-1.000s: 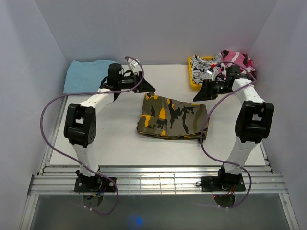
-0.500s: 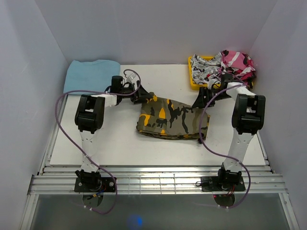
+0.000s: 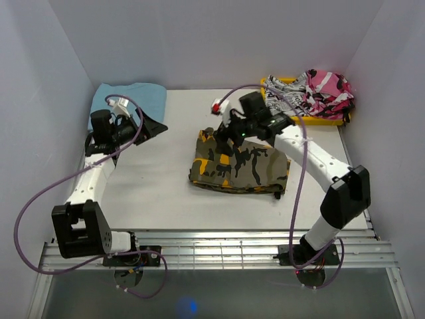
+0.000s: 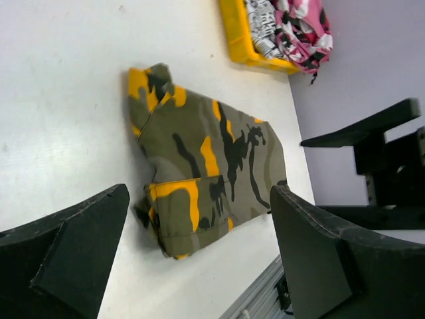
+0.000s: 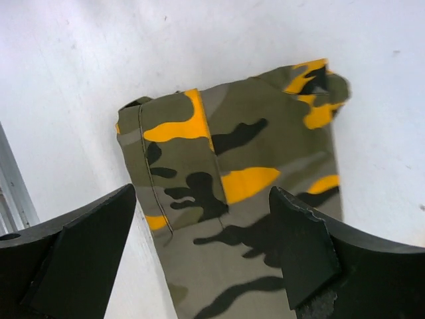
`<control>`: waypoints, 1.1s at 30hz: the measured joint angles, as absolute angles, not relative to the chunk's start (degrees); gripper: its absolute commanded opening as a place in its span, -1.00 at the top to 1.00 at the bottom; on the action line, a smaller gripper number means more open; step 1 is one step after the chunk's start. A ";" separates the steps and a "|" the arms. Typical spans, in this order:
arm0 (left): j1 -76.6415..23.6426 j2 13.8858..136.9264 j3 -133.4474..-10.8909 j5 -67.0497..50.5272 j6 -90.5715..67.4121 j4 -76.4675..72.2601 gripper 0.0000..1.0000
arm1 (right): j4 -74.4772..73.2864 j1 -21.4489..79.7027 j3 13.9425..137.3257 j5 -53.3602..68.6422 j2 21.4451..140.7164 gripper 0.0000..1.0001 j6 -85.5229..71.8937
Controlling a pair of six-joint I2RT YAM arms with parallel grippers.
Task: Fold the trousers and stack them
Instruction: Fold the trousers, then neatly place the folded trousers to the corner
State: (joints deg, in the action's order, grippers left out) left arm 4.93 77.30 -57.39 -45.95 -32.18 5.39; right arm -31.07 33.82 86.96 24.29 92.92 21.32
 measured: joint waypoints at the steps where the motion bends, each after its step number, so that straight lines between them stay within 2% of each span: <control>1: 5.61 75.53 -55.07 -44.73 -32.47 6.28 -0.96 | -30.55 36.62 86.39 21.93 94.26 -0.75 21.41; 6: 6.48 68.58 -44.12 -40.95 -34.83 10.07 -0.96 | -30.00 48.93 85.34 9.87 102.65 -0.82 22.70; 11: 6.79 65.71 -40.14 -39.46 -37.39 11.94 -0.96 | -29.85 58.28 85.34 2.37 106.41 -0.83 23.18; 17: 7.55 64.73 -34.57 -39.44 -40.82 11.60 -0.96 | -28.93 62.41 86.54 -4.36 111.46 -0.72 21.80; 20: 7.66 64.73 -34.39 -39.16 -41.36 11.40 -0.96 | -27.66 61.91 86.89 -7.42 115.77 -0.36 21.12; 21: 7.73 64.73 -34.22 -39.00 -41.56 11.11 -0.96 | -27.11 61.78 86.89 -8.29 116.77 0.04 21.10; 23: 8.23 64.73 -33.30 -39.00 -42.13 9.72 -0.96 | -25.76 61.47 86.87 -10.35 117.82 0.49 21.17; 24: 8.34 64.73 -32.36 -39.33 -42.50 8.47 -0.96 | -25.43 61.19 86.87 -10.44 117.82 0.83 20.73; 33: 6.76 71.61 -25.89 -45.78 -48.95 -2.02 -0.96 | -20.80 57.63 83.11 -4.89 112.62 0.85 17.87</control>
State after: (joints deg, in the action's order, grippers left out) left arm 6.76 71.61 -25.89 -45.78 -48.95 -2.02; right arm -20.80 57.63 83.11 -4.89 112.62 17.87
